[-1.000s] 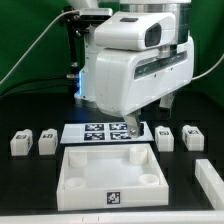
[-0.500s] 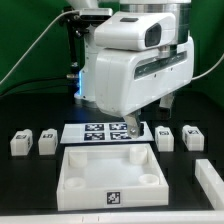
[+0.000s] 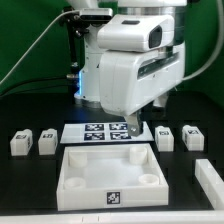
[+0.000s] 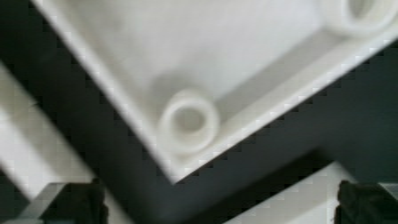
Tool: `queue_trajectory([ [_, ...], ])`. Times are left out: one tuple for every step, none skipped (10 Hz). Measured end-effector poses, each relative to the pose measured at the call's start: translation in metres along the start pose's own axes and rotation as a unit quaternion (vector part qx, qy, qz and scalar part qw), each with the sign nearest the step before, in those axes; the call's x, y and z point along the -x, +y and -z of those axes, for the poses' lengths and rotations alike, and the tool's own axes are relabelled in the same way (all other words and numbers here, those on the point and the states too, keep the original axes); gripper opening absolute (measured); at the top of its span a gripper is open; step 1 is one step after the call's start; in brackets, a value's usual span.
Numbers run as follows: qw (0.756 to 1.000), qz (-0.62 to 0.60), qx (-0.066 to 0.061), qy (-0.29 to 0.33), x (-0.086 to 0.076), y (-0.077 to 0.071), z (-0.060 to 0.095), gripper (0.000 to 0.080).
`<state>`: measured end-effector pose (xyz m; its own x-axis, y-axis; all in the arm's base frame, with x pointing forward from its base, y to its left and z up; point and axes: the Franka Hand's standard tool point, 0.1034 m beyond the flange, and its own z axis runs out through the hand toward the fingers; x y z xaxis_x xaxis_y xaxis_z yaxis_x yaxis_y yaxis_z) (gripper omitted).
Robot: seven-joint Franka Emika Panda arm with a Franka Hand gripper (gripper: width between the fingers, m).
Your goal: Assemble one leg
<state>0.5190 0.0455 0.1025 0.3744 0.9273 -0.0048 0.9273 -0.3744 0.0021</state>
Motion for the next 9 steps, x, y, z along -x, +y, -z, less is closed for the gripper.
queue_trajectory([
  [0.997, 0.076, 0.001, 0.001, 0.022, -0.024, -0.01, 0.065],
  [0.992, 0.129, -0.001, 0.0, 0.042, -0.039, -0.016, 0.065],
  [0.981, 0.193, 0.004, 0.003, 0.059, -0.047, -0.025, 0.065],
  [0.975, 0.222, 0.003, 0.005, 0.075, -0.054, -0.037, 0.065],
  [0.976, 0.218, -0.003, 0.006, 0.078, -0.055, -0.044, 0.065],
  [0.976, 0.216, -0.007, 0.007, 0.079, -0.055, -0.052, 0.065],
  [0.977, 0.214, -0.012, 0.008, 0.079, -0.054, -0.062, 0.065],
  [0.977, 0.212, -0.014, 0.009, 0.078, -0.05, -0.067, 0.065],
  [0.977, 0.211, -0.015, 0.01, 0.077, -0.048, -0.071, 0.065],
])
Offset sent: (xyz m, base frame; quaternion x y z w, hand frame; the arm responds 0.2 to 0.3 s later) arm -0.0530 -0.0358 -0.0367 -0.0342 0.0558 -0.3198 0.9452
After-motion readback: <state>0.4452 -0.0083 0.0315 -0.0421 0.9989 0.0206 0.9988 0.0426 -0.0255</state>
